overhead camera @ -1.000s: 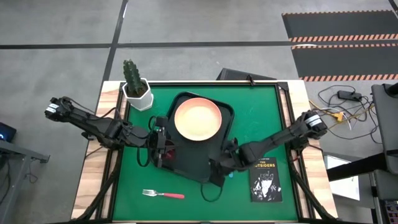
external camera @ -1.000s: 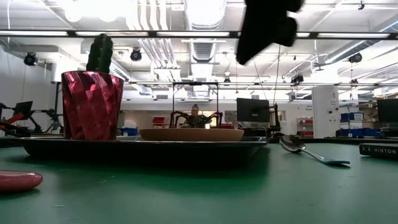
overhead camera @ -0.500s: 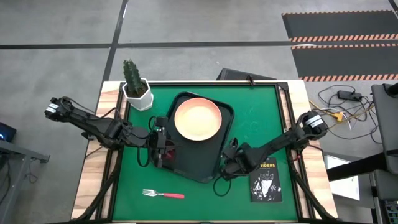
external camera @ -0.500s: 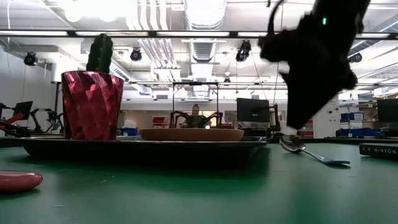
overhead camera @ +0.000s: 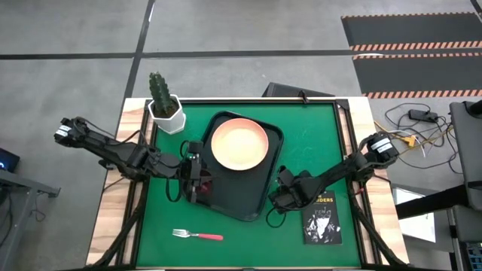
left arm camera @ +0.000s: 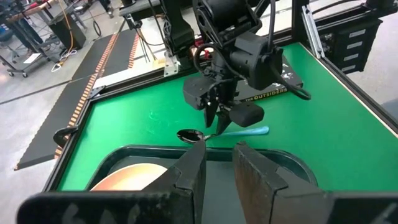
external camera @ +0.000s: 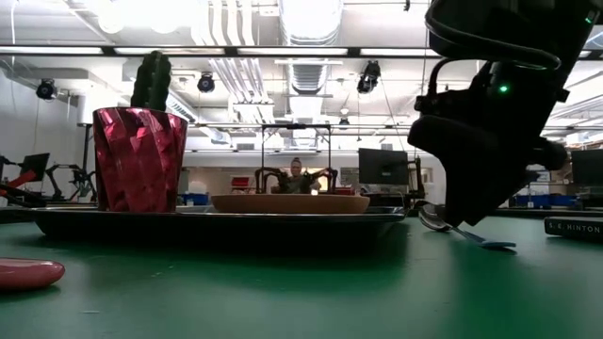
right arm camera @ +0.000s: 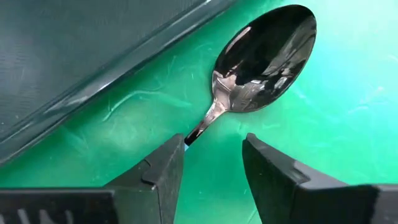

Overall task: Pick and place plate/cup/fork/spoon on tray
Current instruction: Put the blue spoon on the serving tray to the left of the orange plate

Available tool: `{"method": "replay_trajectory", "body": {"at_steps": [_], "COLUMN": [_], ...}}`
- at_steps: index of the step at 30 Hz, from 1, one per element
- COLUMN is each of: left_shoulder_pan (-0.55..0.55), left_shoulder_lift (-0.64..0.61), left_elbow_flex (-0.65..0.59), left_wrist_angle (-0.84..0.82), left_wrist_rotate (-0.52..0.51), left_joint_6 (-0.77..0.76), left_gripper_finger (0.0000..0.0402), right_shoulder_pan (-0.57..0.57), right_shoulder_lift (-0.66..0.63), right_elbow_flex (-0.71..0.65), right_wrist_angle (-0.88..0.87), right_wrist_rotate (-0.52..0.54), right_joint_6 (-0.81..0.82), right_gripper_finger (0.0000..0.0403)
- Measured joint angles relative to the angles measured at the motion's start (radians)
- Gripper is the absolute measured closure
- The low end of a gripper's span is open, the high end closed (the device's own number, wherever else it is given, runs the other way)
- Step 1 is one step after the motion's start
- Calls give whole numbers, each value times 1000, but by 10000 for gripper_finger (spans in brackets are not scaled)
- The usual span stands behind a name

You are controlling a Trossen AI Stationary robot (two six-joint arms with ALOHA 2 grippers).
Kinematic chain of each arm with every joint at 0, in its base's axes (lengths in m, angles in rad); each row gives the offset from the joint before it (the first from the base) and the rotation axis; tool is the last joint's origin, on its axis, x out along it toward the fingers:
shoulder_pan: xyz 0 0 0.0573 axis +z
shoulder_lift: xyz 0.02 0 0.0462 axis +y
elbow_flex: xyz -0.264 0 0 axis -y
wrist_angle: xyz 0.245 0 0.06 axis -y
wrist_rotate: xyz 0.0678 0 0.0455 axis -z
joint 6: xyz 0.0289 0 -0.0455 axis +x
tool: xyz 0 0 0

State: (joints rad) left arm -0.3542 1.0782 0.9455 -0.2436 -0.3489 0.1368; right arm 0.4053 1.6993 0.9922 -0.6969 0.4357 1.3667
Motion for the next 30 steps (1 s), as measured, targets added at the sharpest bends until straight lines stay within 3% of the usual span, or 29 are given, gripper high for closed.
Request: {"method": "replay_trajectory", "body": {"at_steps": [10,16,30], "left_shoulder_pan": [0,0,0], "left_shoulder_lift": [0,0,0], "left_elbow_flex": [-2,-2,-2], "left_wrist_angle": [1,1,1], "left_wrist_rotate": [0,0,0], "left_joint_6": [0,0,1], "left_gripper_finger": [340,340,340], "right_shoulder_pan": [-15,-15,-15], "right_shoulder_lift": [-56,-92,21], "right_elbow_flex": [12,13,14], "right_wrist_angle": [-38,-18,23], "right_wrist_rotate": [-25,26,-24], "right_joint_6": [-42,-19,-21], "right_gripper_finger": [264,276,287]}}
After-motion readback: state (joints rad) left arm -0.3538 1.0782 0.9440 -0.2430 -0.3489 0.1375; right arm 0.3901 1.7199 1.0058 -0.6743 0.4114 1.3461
